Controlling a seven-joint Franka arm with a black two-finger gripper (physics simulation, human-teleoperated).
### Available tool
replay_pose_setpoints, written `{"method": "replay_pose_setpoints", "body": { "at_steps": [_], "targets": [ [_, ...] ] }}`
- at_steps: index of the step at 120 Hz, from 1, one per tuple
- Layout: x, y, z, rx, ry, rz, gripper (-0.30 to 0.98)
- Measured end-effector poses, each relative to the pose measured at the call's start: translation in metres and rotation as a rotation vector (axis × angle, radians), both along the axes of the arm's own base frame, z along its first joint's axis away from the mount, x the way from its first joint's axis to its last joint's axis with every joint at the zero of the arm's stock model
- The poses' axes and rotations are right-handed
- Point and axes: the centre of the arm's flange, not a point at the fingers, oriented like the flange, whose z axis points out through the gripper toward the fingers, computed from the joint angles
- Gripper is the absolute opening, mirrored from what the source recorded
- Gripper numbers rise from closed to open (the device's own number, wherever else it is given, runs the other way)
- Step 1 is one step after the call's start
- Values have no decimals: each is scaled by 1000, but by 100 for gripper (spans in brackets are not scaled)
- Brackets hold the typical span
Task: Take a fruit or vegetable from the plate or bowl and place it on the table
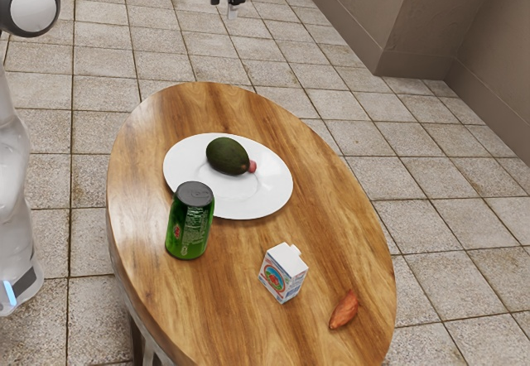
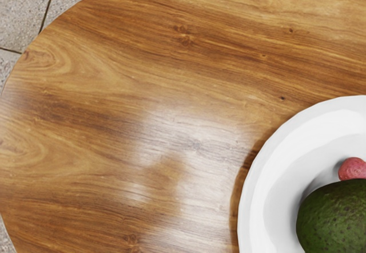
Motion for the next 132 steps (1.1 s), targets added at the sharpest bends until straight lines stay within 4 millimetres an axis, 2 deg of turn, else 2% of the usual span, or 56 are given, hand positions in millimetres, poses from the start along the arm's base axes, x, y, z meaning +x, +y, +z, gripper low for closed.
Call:
{"method": "replay_pose_setpoints", "body": {
  "at_steps": [18, 20, 26, 31, 39, 50, 55, 74, 79, 84, 89, 108, 121, 132],
  "targets": [
    [-1, -1, 3, 1, -5, -5, 67],
    [-5, -4, 15, 10, -29, -10, 67],
    [-27, -20, 86, 93, -134, -40, 67],
    [-29, -48, 114, 164, -149, -134, 67],
    [-20, -89, 128, 233, -128, -307, 67],
    [-15, -103, 122, 268, -66, -460, 67],
    [-19, -118, 114, 256, -36, -542, 67],
    [-90, -171, 40, 220, -14, -854, 67],
    [-98, -189, 27, 248, -45, -950, 67],
    [-94, -209, 18, 286, -68, -1059, 67],
    [-86, -218, 3, 288, -81, -1151, 67],
    [-33, -220, -72, 227, -32, -1330, 67],
    [-27, -210, -119, 181, 16, -1380, 67],
    [-25, -212, -138, 170, 28, -1426, 67]
  ]
}}
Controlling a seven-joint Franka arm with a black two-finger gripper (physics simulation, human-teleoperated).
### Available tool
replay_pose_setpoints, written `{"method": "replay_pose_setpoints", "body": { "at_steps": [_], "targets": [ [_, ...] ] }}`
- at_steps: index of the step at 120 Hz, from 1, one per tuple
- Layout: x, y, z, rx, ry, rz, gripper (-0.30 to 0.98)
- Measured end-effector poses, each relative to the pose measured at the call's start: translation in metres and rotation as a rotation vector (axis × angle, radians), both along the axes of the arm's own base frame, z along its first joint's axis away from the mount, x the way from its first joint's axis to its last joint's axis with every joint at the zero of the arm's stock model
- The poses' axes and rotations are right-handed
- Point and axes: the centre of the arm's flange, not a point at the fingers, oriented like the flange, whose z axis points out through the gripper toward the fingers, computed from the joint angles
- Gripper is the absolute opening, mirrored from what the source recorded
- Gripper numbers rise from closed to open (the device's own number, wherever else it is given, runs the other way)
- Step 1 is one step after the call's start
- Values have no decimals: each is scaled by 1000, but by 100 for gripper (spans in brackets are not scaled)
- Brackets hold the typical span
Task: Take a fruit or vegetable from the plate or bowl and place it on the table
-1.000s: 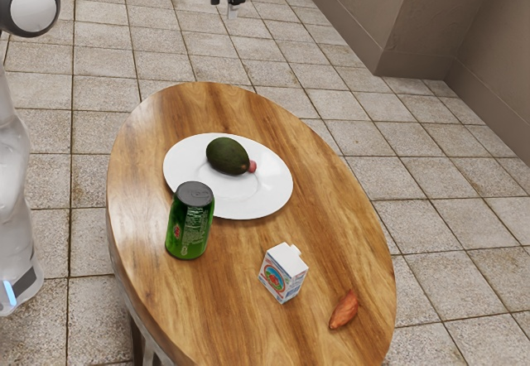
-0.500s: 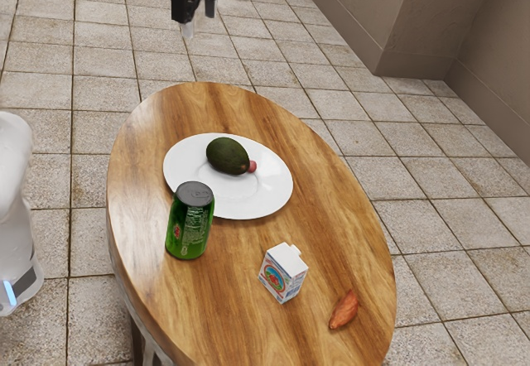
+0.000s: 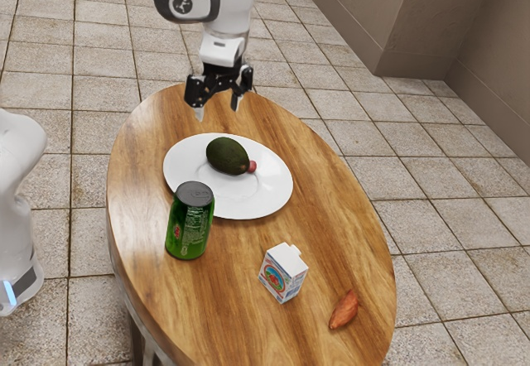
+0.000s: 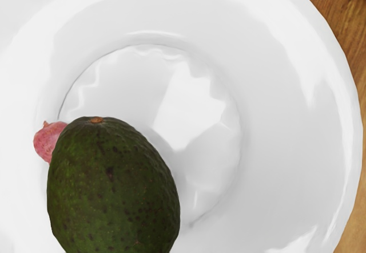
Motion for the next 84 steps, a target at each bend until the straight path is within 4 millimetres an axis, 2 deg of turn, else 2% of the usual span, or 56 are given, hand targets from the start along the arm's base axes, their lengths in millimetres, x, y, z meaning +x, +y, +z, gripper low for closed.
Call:
{"method": "replay_pose_setpoints", "body": {
  "at_steps": [27, 42, 60, 76, 84],
  "targets": [
    [26, -8, -32, 40, 19, -74, 67],
    [41, 2, -58, 56, 56, -74, 67],
    [49, -1, -59, 60, 16, -108, 67],
    [51, 21, -64, 50, 0, -83, 67],
    [54, 24, -67, 51, -5, -85, 67]
  ]
}}
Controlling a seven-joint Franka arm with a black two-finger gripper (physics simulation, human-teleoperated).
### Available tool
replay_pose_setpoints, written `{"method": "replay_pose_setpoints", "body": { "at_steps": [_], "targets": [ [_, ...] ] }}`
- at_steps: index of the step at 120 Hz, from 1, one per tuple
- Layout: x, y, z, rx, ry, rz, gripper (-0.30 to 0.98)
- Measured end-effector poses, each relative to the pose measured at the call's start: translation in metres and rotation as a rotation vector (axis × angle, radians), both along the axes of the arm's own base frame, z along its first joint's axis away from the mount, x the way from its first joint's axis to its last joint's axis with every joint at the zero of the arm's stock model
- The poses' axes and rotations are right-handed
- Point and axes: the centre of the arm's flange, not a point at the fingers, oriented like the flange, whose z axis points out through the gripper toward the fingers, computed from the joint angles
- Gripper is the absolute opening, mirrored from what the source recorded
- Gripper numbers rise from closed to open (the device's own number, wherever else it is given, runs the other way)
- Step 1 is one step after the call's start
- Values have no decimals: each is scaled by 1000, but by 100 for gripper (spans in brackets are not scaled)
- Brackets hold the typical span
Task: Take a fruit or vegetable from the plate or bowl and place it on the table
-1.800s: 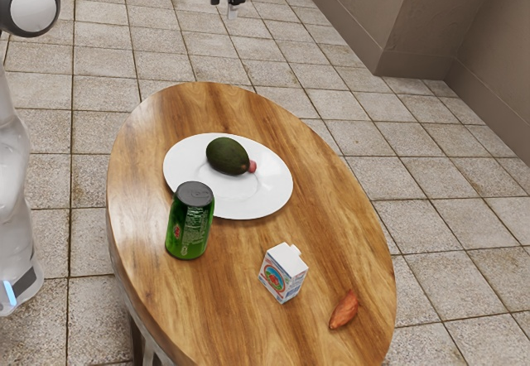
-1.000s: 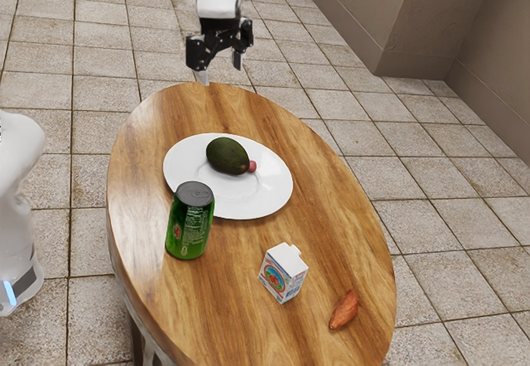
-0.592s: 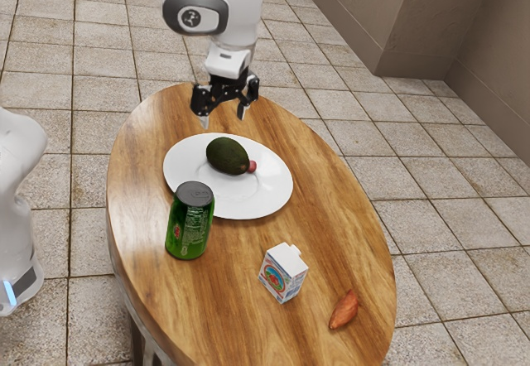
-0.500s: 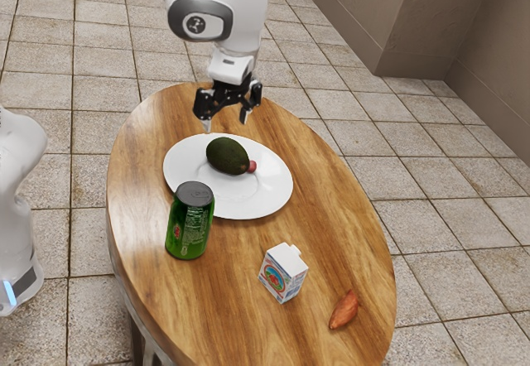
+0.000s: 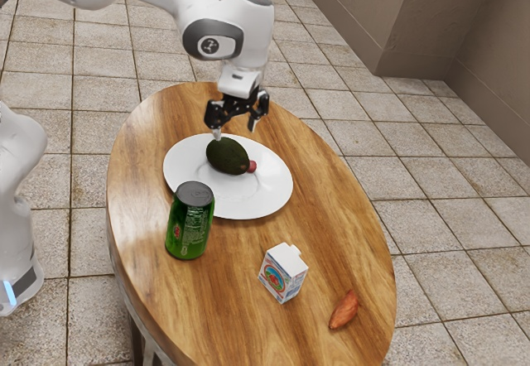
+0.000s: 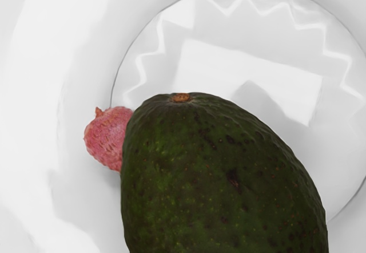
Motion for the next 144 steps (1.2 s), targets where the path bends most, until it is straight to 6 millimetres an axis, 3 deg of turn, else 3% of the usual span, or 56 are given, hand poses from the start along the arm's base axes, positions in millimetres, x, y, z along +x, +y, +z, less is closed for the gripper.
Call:
{"method": "replay_pose_setpoints", "body": {
  "at_steps": [35, 83, 112, 122, 128, 135, 144],
  "targets": [
    [19, -6, -39, 44, 40, -26, 67],
    [36, -6, -60, 74, 0, -30, 67],
    [43, -1, -57, 85, -58, -19, 58],
    [46, 2, -43, 82, -89, -11, 56],
    [49, 10, -26, 83, -103, 10, 54],
    [46, 46, -14, 78, -104, 83, 52],
    [34, 91, -14, 70, -85, 175, 44]
  ]
}}
